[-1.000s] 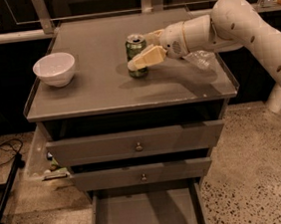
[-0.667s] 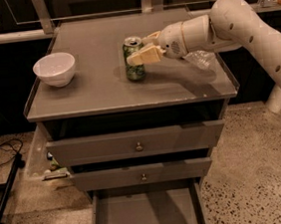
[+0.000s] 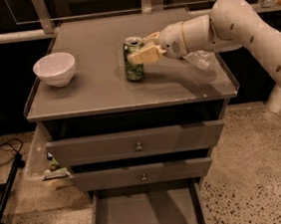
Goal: Place green can into bottom drawer
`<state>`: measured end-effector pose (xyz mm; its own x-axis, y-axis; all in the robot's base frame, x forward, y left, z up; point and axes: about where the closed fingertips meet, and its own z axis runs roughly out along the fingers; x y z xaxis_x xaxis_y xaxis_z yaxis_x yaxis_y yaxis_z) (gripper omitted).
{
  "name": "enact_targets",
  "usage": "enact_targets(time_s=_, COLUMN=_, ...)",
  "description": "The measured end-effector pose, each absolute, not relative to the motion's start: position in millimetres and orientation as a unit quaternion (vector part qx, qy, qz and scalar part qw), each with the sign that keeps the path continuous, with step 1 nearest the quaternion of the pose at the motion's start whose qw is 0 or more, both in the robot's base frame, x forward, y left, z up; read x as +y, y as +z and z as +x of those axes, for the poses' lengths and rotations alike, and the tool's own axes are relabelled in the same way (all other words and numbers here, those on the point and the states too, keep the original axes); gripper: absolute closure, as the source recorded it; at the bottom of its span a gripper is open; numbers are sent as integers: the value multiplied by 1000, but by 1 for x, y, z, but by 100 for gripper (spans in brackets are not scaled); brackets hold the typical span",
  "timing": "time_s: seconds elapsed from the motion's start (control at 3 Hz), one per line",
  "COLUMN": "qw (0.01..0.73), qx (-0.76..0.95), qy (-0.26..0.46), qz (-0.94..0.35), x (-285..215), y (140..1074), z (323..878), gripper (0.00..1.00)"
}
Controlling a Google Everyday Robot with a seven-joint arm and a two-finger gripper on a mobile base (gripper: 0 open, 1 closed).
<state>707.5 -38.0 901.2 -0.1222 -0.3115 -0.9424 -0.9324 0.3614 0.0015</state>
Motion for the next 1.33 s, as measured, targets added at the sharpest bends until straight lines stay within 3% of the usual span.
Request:
enact_targets(time_s=0.33, qw=476, qx=674, qy=327, qz=-461, x=-38, y=901, z=708, gripper=100)
enact_targets(time_s=0.67, qw=476, qx=673, qy=328, qz=-461, x=-37, y=903, z=707, gripper=100)
enact_targets(time_s=1.33, qw=513, qx=640, qy=330, qz=-468, x=-60, y=933, z=655, gripper=100)
